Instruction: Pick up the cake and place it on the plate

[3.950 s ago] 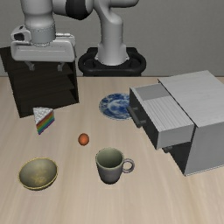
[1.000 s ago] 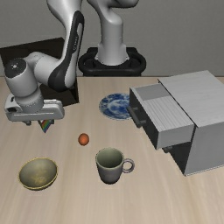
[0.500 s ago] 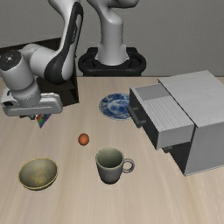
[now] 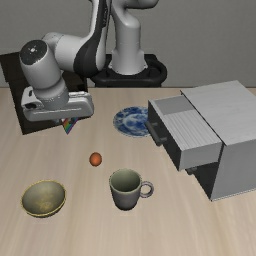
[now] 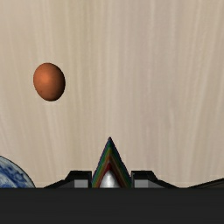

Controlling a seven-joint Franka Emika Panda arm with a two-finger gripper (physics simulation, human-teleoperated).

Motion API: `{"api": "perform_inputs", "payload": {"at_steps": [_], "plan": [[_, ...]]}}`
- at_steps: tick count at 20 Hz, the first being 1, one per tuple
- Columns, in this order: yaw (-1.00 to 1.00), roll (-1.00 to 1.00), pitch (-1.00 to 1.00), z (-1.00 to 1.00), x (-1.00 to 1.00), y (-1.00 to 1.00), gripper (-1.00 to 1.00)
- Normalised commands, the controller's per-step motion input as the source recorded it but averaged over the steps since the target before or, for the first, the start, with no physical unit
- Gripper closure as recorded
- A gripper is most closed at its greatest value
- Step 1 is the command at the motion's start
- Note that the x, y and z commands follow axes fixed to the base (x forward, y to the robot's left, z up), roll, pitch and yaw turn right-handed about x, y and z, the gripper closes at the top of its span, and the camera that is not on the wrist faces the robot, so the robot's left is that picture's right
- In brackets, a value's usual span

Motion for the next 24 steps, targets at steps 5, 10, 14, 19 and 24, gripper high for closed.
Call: {"api": "perform_inputs", "payload": {"at_steps": [5,10,14,19,24], "plan": [[0.00,0.00,0.00,0.00,0.00,1.00,1.00],[0.00,0.00,0.00,0.00,-0.40,0.60,1.00],[0.00,0.00,0.00,0.00,-1.00,0.00,1.00],[0.00,0.00,0.00,0.00,0.00,1.00,1.00],[0.00,0.00,0.00,0.00,-0.20,0.40,-1.00]]}}
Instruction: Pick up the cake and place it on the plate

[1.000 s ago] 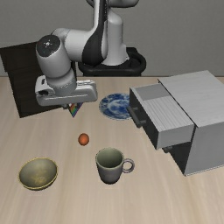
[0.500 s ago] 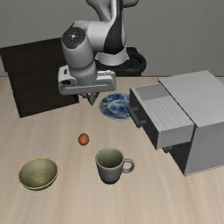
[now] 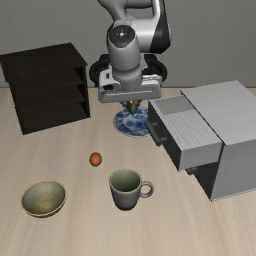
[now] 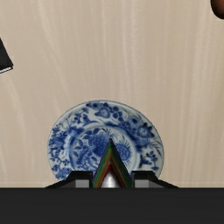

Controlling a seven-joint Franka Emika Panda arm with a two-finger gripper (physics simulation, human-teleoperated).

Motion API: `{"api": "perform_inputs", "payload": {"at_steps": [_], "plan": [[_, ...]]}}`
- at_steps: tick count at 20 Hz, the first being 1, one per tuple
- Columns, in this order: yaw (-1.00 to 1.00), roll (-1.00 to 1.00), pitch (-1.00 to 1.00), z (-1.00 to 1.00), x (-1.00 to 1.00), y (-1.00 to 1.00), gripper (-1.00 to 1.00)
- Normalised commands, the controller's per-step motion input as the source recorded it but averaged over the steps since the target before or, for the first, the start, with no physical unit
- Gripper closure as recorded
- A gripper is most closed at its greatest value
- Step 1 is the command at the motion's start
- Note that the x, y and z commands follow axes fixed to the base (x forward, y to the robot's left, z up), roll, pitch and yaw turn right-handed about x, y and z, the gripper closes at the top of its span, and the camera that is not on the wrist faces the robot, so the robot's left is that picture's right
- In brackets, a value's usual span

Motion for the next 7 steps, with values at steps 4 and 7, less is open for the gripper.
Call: {"api": "perform_inputs", "payload": {"at_steps": [4,7], "plan": [[0.00,0.00,0.00,0.00,0.00,0.00,-1.00],[0.00,0.00,0.00,0.00,0.00,0.00,-1.00]]}}
